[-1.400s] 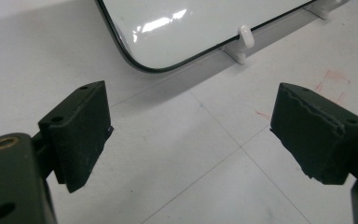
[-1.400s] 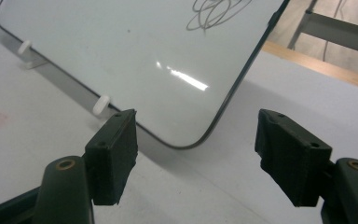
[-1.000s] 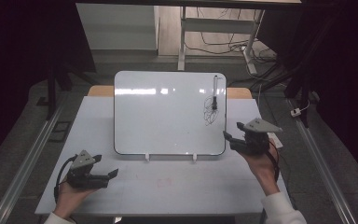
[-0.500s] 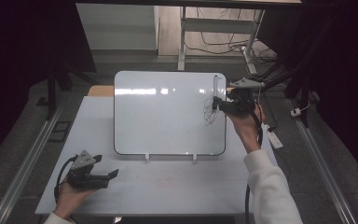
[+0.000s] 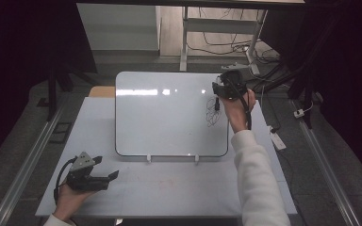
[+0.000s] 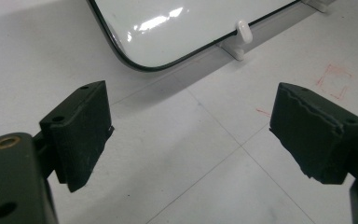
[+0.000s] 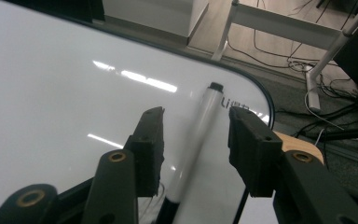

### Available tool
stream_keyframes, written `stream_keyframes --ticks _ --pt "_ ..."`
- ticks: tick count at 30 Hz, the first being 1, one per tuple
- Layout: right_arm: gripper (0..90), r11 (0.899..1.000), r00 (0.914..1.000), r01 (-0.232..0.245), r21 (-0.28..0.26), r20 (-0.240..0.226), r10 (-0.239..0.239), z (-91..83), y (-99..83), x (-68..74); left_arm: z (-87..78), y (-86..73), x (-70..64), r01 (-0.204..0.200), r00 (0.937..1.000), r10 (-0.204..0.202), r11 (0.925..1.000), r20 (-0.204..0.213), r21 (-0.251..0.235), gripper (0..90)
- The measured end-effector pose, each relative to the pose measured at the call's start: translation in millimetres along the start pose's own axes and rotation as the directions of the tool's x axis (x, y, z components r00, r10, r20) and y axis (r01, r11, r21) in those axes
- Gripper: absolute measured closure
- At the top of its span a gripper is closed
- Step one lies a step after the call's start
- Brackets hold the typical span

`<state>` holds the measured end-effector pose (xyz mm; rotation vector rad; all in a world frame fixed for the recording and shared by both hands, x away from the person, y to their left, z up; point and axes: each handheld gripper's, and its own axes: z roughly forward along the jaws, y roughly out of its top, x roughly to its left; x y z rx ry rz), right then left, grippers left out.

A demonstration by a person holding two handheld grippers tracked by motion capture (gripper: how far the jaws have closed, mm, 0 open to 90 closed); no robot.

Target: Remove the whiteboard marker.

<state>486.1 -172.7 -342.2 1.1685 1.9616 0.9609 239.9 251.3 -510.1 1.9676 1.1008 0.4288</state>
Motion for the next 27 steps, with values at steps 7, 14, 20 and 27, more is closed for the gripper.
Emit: stream_keyframes --ticks 7,14,20,27 --pt "65.5 1.0 0.9986 -0.013 0.008 0.052 0.012 11.5 4.2 3.5 0.1 -0.7 1.7 0.003 1.0 -0.003 1.0 0.0 0.0 13.4" --pt "72.4 1.0 0.9951 -0.01 0.017 0.099 0.008 16.8 6.6 9.3 -1.1 -1.4 2.8 0.008 1.0 -0.008 0.9999 -0.003 -0.008 13.4" --pt "73.6 0.999 0.9918 -0.023 0.023 0.126 0.02 20.6 5.9 13.0 -1.9 -1.7 4.0 0.01 0.9999 -0.01 0.9999 -0.005 -0.011 13.3" --pt "80.6 0.999 0.9917 -0.034 0.012 0.124 0.032 19.4 5.8 14.7 -2.2 -2.7 5.3 0.018 0.9998 -0.018 0.9998 -0.01 -0.01 13.3"
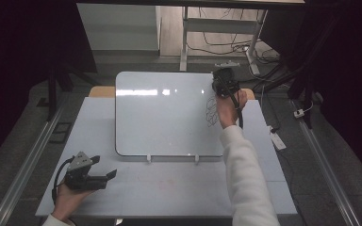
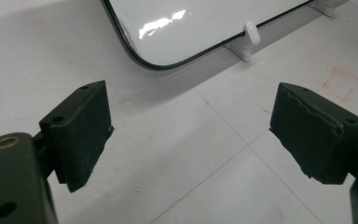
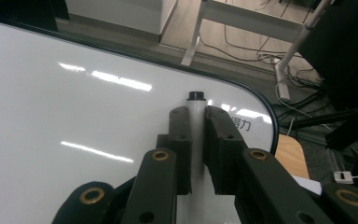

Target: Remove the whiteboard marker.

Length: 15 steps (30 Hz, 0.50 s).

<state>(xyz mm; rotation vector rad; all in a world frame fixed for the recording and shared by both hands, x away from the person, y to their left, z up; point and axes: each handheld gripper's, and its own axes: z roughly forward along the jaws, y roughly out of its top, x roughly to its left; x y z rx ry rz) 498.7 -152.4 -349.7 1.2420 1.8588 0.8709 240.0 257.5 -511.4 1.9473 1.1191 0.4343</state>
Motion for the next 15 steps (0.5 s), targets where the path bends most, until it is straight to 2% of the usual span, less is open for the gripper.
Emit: stream_keyframes --ticks 3,8,15 --pt "80.7 1.0 0.9999 -0.01 -0.004 -0.007 0.01 -1.4 -0.6 -1.9 -0.1 -0.3 0.6 0.003 1.0 -0.003 1.0 -0.002 -0.002 13.3" --pt "80.8 0.998 0.9978 -0.053 -0.03 -0.041 0.052 -8.1 -3.5 -9.3 -0.1 -0.4 1.0 0.006 1.0 -0.006 1.0 -0.002 0.0 13.3" --pt "80.8 0.99 0.9899 -0.101 -0.099 -0.11 0.09 -29.0 -10.7 -20.3 0.8 -0.5 1.1 0.005 1.0 -0.005 1.0 -0.002 0.004 13.4"
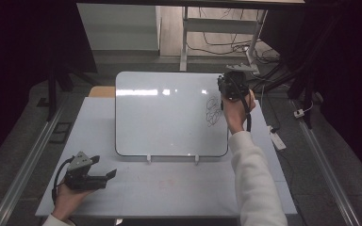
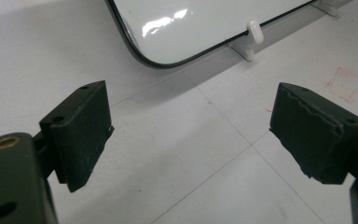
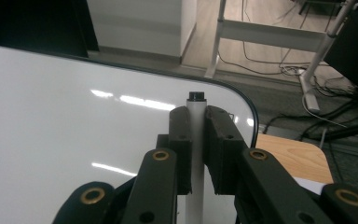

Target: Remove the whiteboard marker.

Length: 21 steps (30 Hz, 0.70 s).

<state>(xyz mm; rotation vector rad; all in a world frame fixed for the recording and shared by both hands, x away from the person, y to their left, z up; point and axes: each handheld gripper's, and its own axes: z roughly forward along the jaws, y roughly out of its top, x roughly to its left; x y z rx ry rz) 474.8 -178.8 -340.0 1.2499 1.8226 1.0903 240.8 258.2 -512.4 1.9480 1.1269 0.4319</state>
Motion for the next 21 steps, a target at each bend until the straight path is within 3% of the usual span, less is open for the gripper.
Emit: stream_keyframes --ticks 4,9,10,20,21 --pt "80.8 0.999 0.9989 -0.024 -0.04 -0.041 0.023 -13.4 -2.1 -2.6 0.7 0.2 -0.8 0.001 1.0 -0.001 1.0 -0.001 0.002 13.6" --pt "80.8 0.997 0.9966 -0.021 -0.073 -0.08 0.015 -27.9 -5.7 -1.7 1.6 0.1 -1.8 0.001 1.0 -0.001 1.0 0.001 0.006 13.6" --pt "80.8 0.996 0.9938 -0.029 -0.086 -0.11 0.02 -34.7 -9.9 -1.3 1.7 0.2 -1.9 0.002 1.0 -0.002 1.0 0.002 0.006 13.8" --pt "80.8 0.991 0.9731 -0.049 -0.128 -0.23 0.018 -64.3 -39.2 5.0 4.6 7.5 -10.0 -0.004 0.9994 0.004 1.0 0.035 0.004 15.0" --pt "80.7 0.989 0.9652 -0.054 -0.135 -0.261 0.017 -70.2 -47.3 7.3 5.0 9.2 -11.7 -0.004 0.999 0.004 1.0 0.043 0.002 15.5"
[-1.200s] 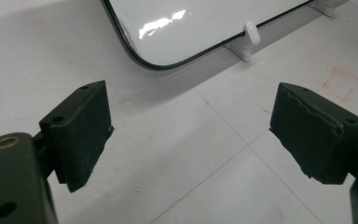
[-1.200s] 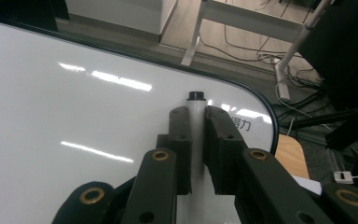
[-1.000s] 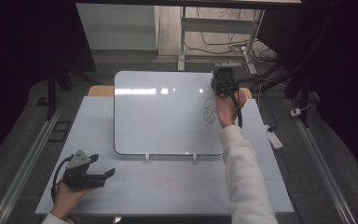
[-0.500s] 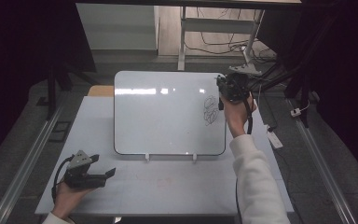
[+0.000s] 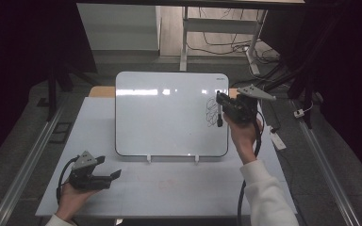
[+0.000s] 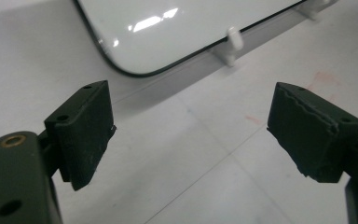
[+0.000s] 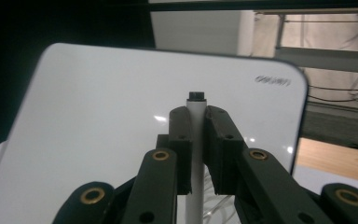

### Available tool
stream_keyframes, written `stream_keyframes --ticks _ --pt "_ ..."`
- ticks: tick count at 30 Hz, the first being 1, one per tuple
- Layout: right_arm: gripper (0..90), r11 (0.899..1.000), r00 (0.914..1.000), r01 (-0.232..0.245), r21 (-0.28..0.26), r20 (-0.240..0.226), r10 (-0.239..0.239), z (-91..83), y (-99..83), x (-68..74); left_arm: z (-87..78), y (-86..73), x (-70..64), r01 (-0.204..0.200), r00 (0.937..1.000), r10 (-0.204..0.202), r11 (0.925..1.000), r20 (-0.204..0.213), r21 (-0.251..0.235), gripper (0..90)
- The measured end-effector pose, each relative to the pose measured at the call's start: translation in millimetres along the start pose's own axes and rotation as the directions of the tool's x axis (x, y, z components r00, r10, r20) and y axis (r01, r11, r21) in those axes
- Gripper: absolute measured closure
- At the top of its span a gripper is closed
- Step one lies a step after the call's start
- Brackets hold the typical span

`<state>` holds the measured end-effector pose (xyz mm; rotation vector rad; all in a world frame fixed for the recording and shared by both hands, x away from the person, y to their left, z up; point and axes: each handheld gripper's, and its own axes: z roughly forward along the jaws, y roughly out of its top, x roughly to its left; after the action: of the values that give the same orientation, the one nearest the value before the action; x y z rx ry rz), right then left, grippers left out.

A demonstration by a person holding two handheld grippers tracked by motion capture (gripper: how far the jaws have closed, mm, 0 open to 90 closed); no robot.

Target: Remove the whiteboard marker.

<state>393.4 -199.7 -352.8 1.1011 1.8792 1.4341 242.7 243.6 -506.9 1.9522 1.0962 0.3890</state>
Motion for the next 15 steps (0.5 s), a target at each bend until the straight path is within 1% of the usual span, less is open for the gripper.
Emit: stream_keyframes --ticks 1,3,5,6,7,10,12,13,14,15 --pt "80.7 1.0 0.9999 0.0 -0.002 -0.014 0.0 -2.8 -3.7 2.2 1.7 4.3 -3.9 -0.004 0.9999 0.004 1.0 0.014 -0.004 15.8" --pt "80.7 1.0 0.9991 -0.001 -0.01 -0.043 0.001 -7.8 -11.3 6.2 2.9 6.9 -6.4 -0.009 0.9998 0.009 1.0 0.017 -0.005 16.0" --pt "80.7 1.0 0.9974 -0.012 -0.012 -0.072 0.011 -11.3 -19.2 10.2 7.1 16.1 -14.9 -0.031 0.9989 0.031 0.9995 0.035 -0.005 16.5" --pt "80.7 1.0 0.9962 -0.018 -0.013 -0.086 0.017 -12.7 -23.1 12.2 7.1 16.1 -14.9 -0.031 0.9989 0.031 0.9995 0.035 -0.005 16.8" --pt "80.7 1.0 0.9948 -0.022 -0.015 -0.1 0.021 -14.0 -27.0 14.4 10.3 23.1 -21.5 -0.043 0.9978 0.044 0.999 0.051 -0.01 17.2" --pt "80.7 0.999 0.991 -0.025 -0.021 -0.132 0.022 -17.7 -38.0 21.9 16.6 35.0 -32.2 -0.059 0.9952 0.06 0.9981 0.078 -0.019 17.8" --pt "80.7 0.999 0.9872 -0.034 -0.026 -0.156 0.03 -20.2 -44.4 26.5 22.5 43.8 -40.6 -0.078 0.9923 0.08 0.9966 0.094 -0.025 18.2" --pt "80.7 0.999 0.9851 -0.04 -0.029 -0.169 0.034 -21.4 -47.4 28.8 22.5 43.8 -40.6 -0.078 0.9923 0.08 0.9966 0.094 -0.025 18.3" --pt "80.7 0.999 0.9827 -0.044 -0.031 -0.181 0.038 -22.5 -50.2 31.0 25.8 48.1 -45.1 -0.086 0.9905 0.089 0.9959 0.105 -0.026 18.4" --pt "80.7 0.998 0.9811 -0.047 -0.034 -0.189 0.04 -23.7 -52.6 33.1 33.2 56.3 -54.1 -0.105 0.9868 0.107 0.9941 0.122 -0.027 18.5"
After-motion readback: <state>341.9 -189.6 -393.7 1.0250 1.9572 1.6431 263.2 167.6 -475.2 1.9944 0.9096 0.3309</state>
